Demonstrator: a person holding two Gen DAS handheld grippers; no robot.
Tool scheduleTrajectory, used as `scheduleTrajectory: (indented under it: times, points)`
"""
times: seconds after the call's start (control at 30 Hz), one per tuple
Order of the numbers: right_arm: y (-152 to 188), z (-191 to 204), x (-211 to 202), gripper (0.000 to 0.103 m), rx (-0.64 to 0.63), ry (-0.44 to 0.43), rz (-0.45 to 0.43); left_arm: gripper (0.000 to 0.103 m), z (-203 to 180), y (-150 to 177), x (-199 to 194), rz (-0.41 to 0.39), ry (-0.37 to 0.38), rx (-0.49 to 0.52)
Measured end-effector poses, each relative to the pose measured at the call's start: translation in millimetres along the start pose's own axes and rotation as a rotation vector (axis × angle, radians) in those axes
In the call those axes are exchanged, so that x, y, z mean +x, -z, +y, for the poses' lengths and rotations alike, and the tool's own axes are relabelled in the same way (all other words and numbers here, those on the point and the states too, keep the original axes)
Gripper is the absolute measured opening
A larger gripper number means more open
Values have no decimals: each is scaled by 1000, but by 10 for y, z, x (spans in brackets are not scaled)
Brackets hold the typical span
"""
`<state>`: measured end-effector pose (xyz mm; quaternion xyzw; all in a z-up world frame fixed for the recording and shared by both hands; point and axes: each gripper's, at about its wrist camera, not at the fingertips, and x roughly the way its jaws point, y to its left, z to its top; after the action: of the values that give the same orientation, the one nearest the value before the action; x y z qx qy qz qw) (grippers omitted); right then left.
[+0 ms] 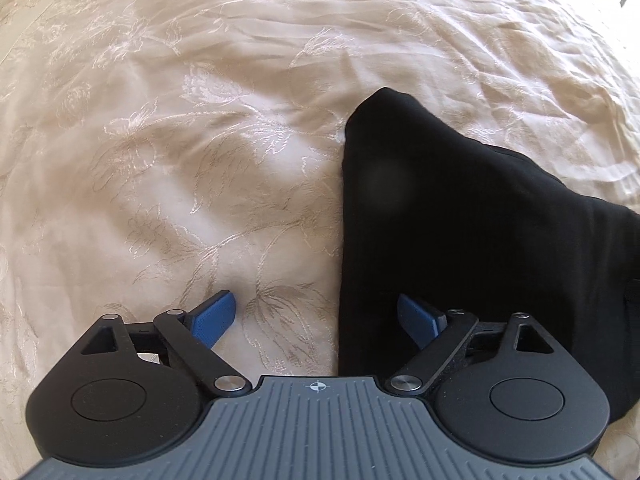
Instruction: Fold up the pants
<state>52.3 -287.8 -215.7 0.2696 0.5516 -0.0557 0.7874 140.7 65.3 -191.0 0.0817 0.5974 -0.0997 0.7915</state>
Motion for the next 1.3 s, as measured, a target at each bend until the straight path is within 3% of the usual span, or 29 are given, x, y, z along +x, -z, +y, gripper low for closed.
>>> scheduleTrajectory:
  times: [0.1,0.17,0.23,0.43,0.63,0.8,0.93,0.97,1.0,1.03,1.07,1.1,1.17,1.3]
  points:
    - [-1,8,11,89,-6,-2,-2,88,-60,29,-46,22,160,25]
    - [-4,8,14,89,-10,-4,0,90,-199,44,-43,44,212,81]
    - [-10,4,17,90,-12,-7,2,92,-356,74,-28,30,158,137]
    - [-18,-4,17,91,-23,-15,4,97,-227,22,49,47,217,13]
    - [7,-10,13,92,-36,-25,-9,103,-292,-55,113,67,197,-19]
    - [31,-24,-9,93,-57,-41,-8,100,-325,-168,159,111,212,-86]
    - [-2,-20,-31,86,-89,-48,23,67,-440,-159,-20,78,157,-58]
    - [-4,-18,-54,79,-88,-53,25,55,-499,-133,-92,64,133,-45]
    - [1,-15,-82,65,-87,-59,20,47,-531,-115,-139,51,104,-35]
    - [9,-7,-117,59,-87,-49,9,33,-577,-90,-204,40,64,-26]
    - [20,-7,-158,47,-84,-41,-4,26,-582,-77,-252,31,60,-27]
    - [32,-22,-210,33,-72,-48,-18,24,-588,-61,-296,20,60,-34]
    - [60,-52,-307,21,-35,-85,-41,18,-602,-42,-387,-12,54,-43]
    - [145,92,-539,21,-80,-87,-99,15,-673,31,-626,-78,23,-35]
